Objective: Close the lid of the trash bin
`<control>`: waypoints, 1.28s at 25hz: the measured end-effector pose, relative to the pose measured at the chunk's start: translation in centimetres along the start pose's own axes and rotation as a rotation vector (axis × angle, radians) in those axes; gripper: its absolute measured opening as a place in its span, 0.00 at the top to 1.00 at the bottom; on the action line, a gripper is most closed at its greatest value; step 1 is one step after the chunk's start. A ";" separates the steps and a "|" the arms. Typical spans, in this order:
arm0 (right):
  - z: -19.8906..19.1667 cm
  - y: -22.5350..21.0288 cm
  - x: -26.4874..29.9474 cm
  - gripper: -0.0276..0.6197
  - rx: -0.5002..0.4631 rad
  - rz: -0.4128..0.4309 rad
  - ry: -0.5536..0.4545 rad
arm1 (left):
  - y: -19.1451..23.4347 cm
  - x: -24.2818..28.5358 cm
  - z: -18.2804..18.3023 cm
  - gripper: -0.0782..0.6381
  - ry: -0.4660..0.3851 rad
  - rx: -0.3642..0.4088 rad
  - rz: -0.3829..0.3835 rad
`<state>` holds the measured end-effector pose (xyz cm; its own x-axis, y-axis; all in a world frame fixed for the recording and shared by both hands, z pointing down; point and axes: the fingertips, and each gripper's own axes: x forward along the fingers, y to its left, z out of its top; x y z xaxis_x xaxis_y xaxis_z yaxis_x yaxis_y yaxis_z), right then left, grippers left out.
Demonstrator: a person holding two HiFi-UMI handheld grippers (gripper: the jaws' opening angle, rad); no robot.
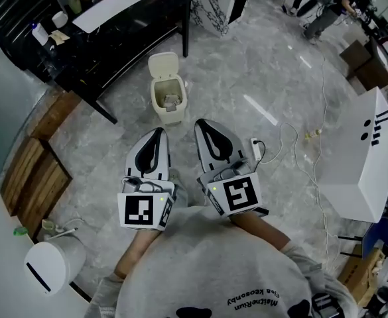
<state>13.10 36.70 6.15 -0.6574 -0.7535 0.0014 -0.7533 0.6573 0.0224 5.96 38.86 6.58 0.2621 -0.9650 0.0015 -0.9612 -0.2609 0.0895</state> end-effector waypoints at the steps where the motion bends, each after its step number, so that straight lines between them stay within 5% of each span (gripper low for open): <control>1: 0.1 -0.3 1.1 0.91 -0.001 -0.007 0.001 | 0.8 0.9 0.1 0.86 0.001 0.000 -0.007; 15: -0.5 -2.7 11.4 0.91 0.011 -0.111 0.021 | 9.4 8.3 0.1 0.86 0.019 -0.007 -0.095; 32: -1.0 -3.4 16.2 0.91 0.008 -0.118 0.037 | 13.3 11.3 -0.7 0.86 0.026 -0.037 -0.100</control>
<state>4.99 22.26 7.13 -0.5629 -0.8257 0.0358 -0.8258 0.5637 0.0167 -3.82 24.46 8.51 0.3593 -0.9331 0.0162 -0.9264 -0.3545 0.1272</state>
